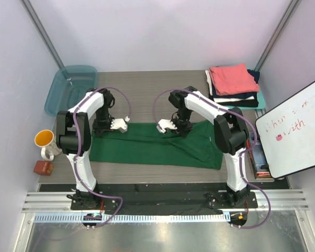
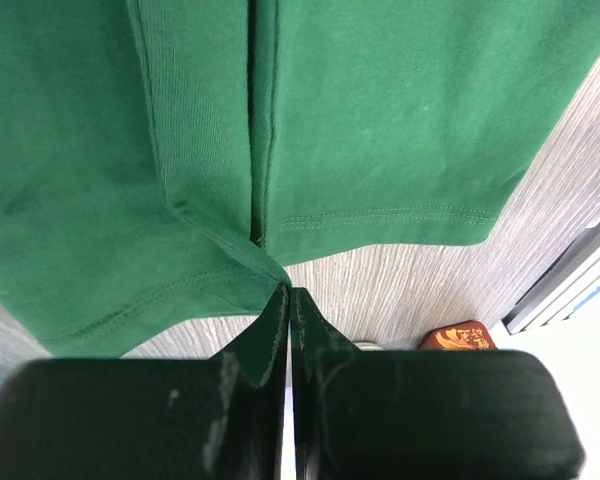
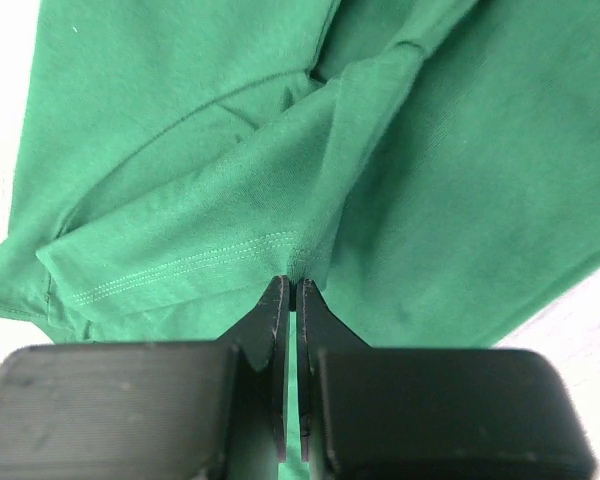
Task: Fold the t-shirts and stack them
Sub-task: Fold the other side of the tshirt into a rectangle
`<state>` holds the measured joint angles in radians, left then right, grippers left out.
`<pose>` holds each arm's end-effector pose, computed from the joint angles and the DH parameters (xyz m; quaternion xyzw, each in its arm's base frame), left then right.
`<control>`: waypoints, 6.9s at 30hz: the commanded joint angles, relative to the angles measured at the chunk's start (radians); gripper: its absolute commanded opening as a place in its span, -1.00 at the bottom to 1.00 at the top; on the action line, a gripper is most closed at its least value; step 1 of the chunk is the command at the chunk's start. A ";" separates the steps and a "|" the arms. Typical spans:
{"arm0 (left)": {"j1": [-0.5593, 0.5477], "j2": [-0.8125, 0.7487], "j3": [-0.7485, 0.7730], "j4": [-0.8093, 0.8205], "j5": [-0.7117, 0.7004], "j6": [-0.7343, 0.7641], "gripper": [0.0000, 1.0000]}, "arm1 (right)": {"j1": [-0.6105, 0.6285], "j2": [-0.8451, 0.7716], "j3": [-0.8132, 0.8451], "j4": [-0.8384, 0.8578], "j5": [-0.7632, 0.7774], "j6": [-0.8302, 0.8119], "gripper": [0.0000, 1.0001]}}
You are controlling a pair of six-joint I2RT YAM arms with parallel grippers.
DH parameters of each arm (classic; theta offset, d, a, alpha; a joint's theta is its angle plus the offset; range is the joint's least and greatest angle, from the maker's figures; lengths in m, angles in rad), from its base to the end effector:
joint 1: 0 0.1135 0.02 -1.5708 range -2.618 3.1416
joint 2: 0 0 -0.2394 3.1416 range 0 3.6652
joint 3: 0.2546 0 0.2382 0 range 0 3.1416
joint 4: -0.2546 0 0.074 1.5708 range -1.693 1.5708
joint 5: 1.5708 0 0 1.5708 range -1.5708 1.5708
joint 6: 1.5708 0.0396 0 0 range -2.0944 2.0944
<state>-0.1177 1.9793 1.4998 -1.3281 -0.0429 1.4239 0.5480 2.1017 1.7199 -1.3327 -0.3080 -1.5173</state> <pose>0.3186 -0.0360 0.1697 -0.6935 -0.7104 0.0549 0.1067 0.3023 0.1986 0.1791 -0.8407 0.5146 0.1684 0.0085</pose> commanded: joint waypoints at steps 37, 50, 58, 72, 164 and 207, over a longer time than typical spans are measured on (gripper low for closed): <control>-0.112 -0.086 -0.177 -0.280 0.035 -0.066 -0.57 | 0.260 -0.252 -0.198 -0.174 -0.172 0.014 0.00; -0.007 -0.073 0.132 -0.212 0.005 -0.246 -0.10 | 0.092 -0.266 -0.164 0.125 -0.060 0.400 0.66; 0.007 0.012 0.169 -0.149 -0.006 -0.272 -1.00 | -0.195 -0.175 -0.100 0.170 0.076 0.473 -0.98; 0.006 0.170 0.241 -0.068 0.012 -0.266 -1.00 | -0.304 -0.097 -0.095 0.227 0.093 0.465 -0.98; -0.229 0.088 0.240 0.302 -0.236 -0.608 -0.99 | -0.096 0.077 0.084 0.361 -0.049 0.631 -0.98; -0.243 0.082 0.145 0.593 -0.339 -0.585 -0.99 | -0.197 0.089 0.125 0.530 0.431 0.813 -0.98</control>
<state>-0.3599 2.0659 1.5970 -0.8165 -0.3607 0.8387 0.3634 2.1483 1.7878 -0.8272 0.0738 -0.7189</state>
